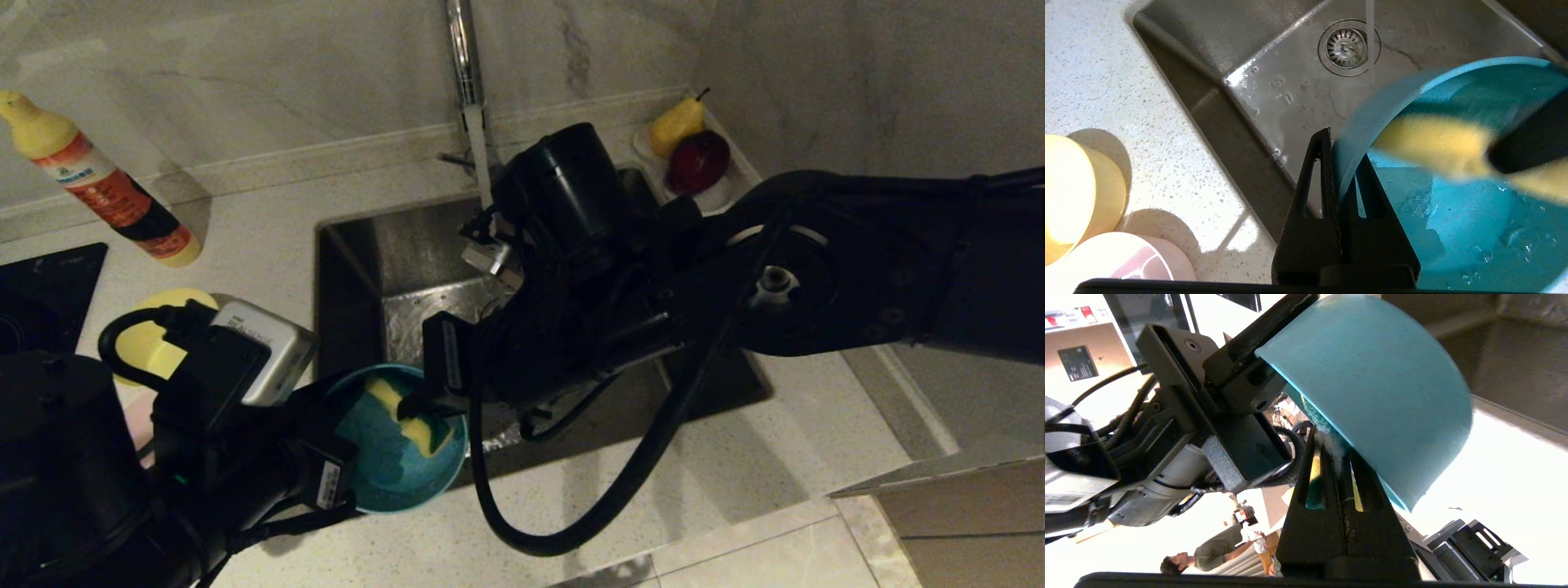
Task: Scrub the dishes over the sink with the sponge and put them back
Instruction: Wipe the bowl
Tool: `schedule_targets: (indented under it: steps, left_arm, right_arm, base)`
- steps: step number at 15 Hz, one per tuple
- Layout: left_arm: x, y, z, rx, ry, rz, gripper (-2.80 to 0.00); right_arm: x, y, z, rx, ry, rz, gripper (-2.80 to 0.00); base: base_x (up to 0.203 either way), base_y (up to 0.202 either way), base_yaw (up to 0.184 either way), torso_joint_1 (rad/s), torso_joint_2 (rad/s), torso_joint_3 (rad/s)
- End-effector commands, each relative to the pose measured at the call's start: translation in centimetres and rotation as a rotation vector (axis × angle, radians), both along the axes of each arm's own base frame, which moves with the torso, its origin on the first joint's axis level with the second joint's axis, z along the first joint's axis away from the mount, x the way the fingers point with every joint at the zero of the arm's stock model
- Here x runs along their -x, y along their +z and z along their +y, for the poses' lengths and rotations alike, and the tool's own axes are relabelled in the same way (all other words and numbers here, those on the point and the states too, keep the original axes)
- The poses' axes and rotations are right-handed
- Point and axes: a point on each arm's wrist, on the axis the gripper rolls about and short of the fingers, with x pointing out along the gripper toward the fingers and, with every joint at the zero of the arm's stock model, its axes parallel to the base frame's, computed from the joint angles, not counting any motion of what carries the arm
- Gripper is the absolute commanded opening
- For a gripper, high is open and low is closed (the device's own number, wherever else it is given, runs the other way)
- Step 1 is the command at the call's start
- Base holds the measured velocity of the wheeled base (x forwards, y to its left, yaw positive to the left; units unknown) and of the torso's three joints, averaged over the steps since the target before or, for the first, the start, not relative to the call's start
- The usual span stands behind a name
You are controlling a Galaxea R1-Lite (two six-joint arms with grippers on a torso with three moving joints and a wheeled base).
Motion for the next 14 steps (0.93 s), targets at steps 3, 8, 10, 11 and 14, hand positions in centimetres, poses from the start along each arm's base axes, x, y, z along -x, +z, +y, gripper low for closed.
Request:
schedule_targets:
  steps: [3, 8, 10, 11, 14]
  left_arm:
    - [0.2, 0.3, 0.2, 0.012, 0.004, -0.013, -2.8]
    - [0.3, 0.5, 0.4, 0.019, 0.004, -0.021, -2.8]
    - [0.2, 0.6, 0.2, 0.019, 0.004, -0.02, -2.8]
    - [0.1, 0.6, 0.2, 0.018, 0.004, -0.021, -2.8]
    - [0.2, 0.5, 0.2, 0.018, 0.004, -0.018, -2.8]
  right_arm:
    - [0.0, 0.5, -1.0, 0.017, -0.016, 0.016, -2.8]
    - [0.5, 0.5, -1.3, 0.047, -0.01, 0.04, -2.8]
    - [1.0, 0.0, -0.6, 0.058, 0.009, 0.047, -2.8]
    - [1.4, -0.2, -0.2, 0.06, 0.024, 0.048, -2.8]
    - [2.0, -1.0, 1.0, 0.074, 0.054, 0.056, -2.8]
  base:
    - [0.0, 0.0, 0.0, 0.0, 0.0, 0.0]
    - [0.0, 0.0, 0.0, 0.0, 0.0, 0.0]
    - [0.0, 0.0, 0.0, 0.0, 0.0, 0.0]
    - [0.0, 0.0, 0.0, 0.0, 0.0, 0.0]
    - [0.0, 0.0, 0.0, 0.0, 0.0, 0.0]
